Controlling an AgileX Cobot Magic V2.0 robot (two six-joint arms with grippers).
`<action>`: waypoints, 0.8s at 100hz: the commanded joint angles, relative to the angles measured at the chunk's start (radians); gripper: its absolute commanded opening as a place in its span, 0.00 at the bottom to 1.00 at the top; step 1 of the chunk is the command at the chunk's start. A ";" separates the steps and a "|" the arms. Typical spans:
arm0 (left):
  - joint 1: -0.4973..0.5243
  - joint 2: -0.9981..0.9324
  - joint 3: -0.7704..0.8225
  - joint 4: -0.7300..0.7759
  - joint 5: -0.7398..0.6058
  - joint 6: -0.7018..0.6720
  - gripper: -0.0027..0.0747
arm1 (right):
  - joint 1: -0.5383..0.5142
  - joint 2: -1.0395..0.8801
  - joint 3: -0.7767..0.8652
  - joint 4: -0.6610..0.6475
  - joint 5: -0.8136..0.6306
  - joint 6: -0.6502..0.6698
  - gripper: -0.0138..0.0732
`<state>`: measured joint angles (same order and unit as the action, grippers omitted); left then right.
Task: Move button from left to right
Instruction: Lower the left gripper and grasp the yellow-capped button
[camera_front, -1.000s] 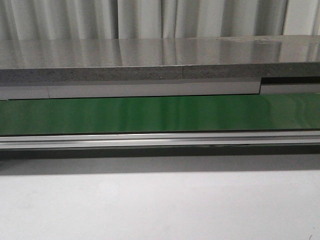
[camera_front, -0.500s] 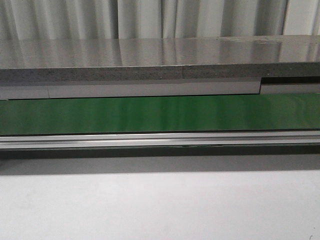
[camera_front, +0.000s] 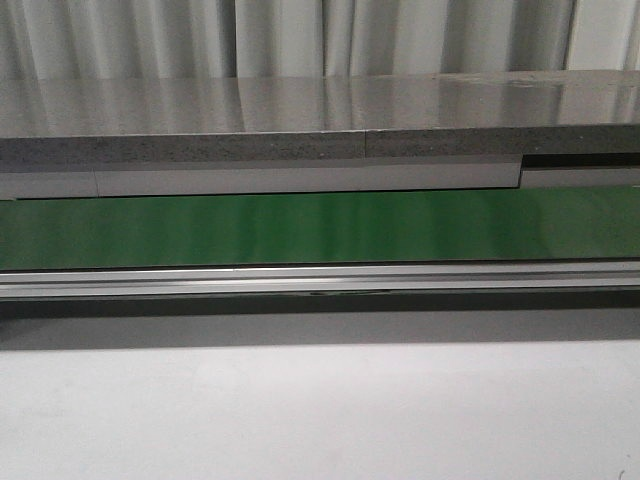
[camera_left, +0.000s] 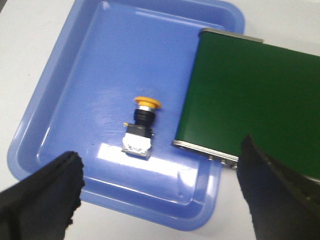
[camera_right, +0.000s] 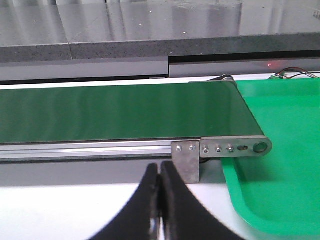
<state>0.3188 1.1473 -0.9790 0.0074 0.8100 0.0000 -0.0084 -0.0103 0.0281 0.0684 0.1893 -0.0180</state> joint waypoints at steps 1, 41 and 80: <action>0.047 0.075 -0.066 -0.001 -0.041 0.013 0.82 | 0.000 -0.019 -0.015 0.001 -0.076 -0.001 0.08; 0.101 0.473 -0.201 -0.007 -0.028 0.021 0.82 | 0.000 -0.019 -0.015 0.001 -0.075 -0.001 0.08; 0.101 0.569 -0.203 -0.028 -0.050 0.049 0.82 | 0.000 -0.019 -0.015 0.001 -0.075 -0.001 0.08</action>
<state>0.4182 1.7573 -1.1522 -0.0076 0.7954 0.0421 -0.0084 -0.0103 0.0281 0.0684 0.1893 -0.0180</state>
